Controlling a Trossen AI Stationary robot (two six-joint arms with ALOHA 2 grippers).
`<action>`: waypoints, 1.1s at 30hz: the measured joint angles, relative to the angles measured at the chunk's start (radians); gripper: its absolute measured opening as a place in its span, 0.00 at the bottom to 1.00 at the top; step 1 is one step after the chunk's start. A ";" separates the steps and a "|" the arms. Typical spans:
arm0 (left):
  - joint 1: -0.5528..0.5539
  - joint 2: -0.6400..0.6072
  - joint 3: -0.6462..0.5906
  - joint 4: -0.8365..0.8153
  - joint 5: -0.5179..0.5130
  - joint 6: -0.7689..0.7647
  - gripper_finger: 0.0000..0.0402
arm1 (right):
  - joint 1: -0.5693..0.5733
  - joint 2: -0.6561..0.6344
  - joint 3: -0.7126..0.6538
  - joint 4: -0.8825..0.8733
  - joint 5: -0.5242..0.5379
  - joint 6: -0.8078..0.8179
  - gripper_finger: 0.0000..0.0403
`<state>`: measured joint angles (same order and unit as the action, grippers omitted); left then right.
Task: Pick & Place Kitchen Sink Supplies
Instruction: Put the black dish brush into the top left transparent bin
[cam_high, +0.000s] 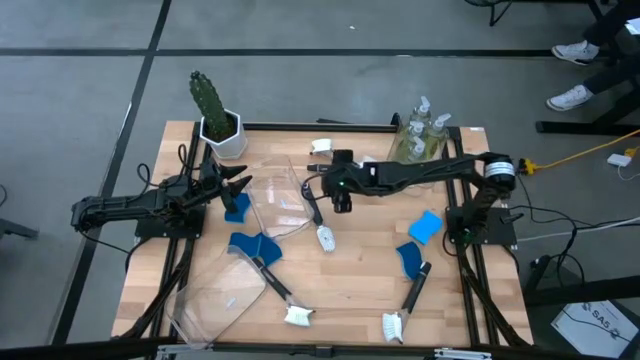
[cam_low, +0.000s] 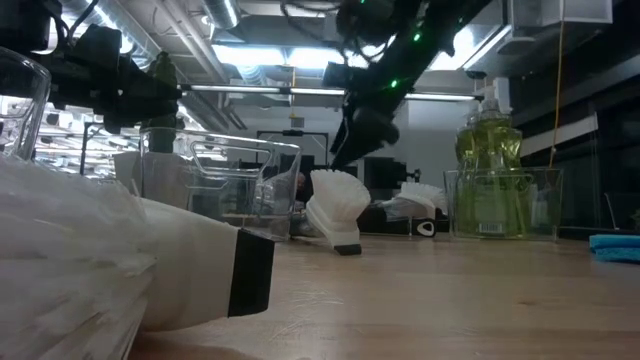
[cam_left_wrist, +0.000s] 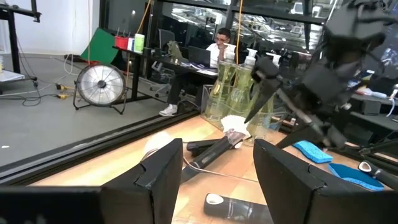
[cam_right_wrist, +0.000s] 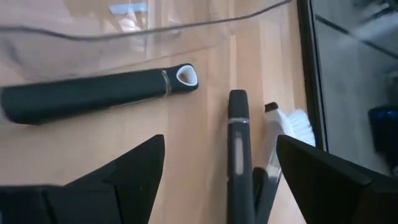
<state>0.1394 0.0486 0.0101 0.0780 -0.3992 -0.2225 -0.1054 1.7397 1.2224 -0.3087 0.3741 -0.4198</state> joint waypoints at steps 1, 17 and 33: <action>0.000 0.000 0.000 0.000 0.000 0.000 0.47 | -0.008 0.013 0.000 0.016 0.000 -0.022 0.76; 0.000 0.000 0.000 0.000 0.000 0.000 0.47 | -0.182 0.179 0.000 0.110 -0.075 -0.092 0.76; 0.000 0.000 0.000 0.000 0.000 0.000 0.48 | -0.184 0.234 0.000 0.098 -0.079 -0.210 0.58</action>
<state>0.1390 0.0484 0.0098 0.0780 -0.3988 -0.2222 -0.2893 1.9739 1.2228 -0.2111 0.2948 -0.6300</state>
